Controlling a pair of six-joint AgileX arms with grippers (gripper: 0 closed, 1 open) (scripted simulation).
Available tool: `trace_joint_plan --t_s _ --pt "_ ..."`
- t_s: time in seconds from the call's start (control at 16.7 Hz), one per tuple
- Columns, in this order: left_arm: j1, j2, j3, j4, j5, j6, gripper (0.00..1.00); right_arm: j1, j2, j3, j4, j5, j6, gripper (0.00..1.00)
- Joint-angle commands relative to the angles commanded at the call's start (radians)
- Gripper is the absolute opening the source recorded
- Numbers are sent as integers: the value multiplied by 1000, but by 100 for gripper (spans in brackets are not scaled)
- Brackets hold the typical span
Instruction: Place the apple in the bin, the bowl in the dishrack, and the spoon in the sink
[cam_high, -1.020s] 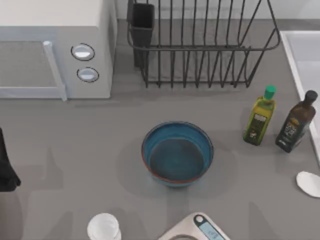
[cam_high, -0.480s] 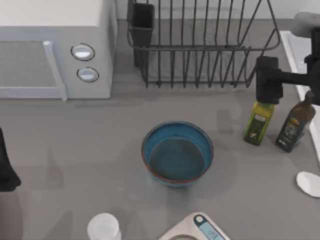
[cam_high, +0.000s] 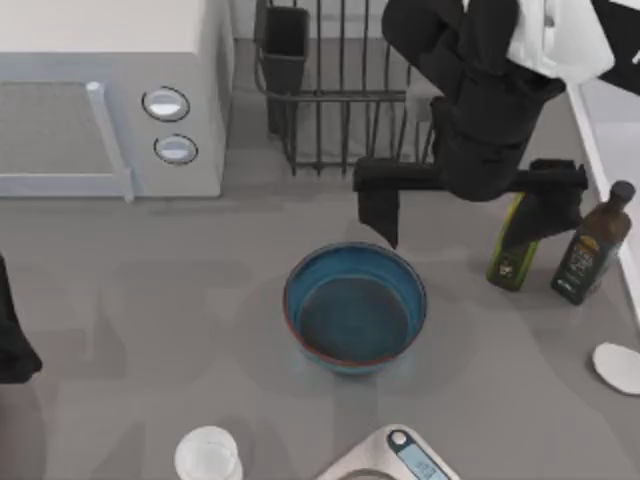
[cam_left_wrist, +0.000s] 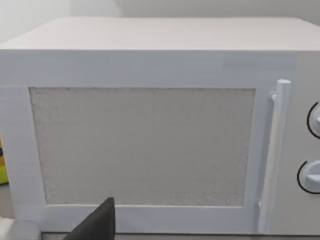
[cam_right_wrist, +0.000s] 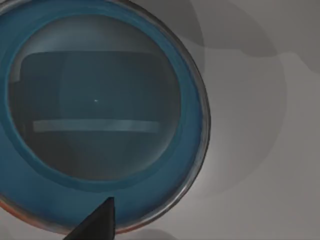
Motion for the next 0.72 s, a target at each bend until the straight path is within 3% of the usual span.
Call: trace_joint_plan --t_s 0.72 --pt "0 0 0 0 0 0 100 19 79 18 4 0 20 100"
